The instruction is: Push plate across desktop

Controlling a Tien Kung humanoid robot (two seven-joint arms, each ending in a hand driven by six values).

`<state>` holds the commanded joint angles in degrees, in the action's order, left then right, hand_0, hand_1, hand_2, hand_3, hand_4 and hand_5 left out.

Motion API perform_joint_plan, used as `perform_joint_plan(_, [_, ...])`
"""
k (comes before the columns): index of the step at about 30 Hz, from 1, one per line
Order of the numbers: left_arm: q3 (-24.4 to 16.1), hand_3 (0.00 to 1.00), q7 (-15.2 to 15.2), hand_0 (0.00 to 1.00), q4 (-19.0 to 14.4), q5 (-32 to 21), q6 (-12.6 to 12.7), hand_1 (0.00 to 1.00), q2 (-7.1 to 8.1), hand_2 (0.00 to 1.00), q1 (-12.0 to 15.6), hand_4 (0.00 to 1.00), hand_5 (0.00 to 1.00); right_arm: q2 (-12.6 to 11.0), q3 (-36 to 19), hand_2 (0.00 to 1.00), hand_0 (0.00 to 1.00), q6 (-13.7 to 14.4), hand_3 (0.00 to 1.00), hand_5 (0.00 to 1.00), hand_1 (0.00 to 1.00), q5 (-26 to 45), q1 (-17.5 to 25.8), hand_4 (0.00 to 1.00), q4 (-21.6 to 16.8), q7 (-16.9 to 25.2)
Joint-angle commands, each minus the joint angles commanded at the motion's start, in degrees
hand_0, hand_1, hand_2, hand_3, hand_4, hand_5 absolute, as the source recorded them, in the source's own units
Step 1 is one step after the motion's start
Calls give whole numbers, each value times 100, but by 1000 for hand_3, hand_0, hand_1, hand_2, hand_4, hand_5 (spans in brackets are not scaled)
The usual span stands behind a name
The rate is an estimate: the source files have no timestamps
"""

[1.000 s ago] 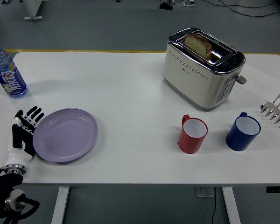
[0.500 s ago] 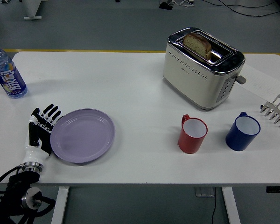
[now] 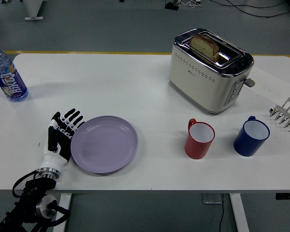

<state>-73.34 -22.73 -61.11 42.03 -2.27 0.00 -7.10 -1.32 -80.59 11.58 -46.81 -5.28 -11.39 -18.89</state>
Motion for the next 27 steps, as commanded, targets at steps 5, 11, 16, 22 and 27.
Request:
perform_joint_plan(5, [229,683,-53,737,-138,-88,43,784,0,763,1,538,998,-1,1,779,678,-3,812,570,671,-1,0,538,0,-2])
perform_joint_plan(11, [547,682,-68,738,-213,-174,63,783,0,762,-37,536,998,-3,-2,778,678,-5,812,570,670,-16,-1,538,-2,-7])
perform_joint_plan(16, [798,682,-76,738,-255,-222,71,783,0,761,-45,533,998,-5,-2,778,678,-7,811,570,670,-25,-1,537,-3,-11])
perform_joint_plan(22, [1005,679,-98,736,-304,-299,88,782,0,760,-70,530,998,-9,13,777,678,-11,811,570,670,-16,-1,537,-3,-6])
perform_joint_plan(27, [1229,679,-110,736,-400,-375,94,782,0,760,-87,530,998,-11,1,777,678,-16,811,570,670,-31,14,537,-4,-5])
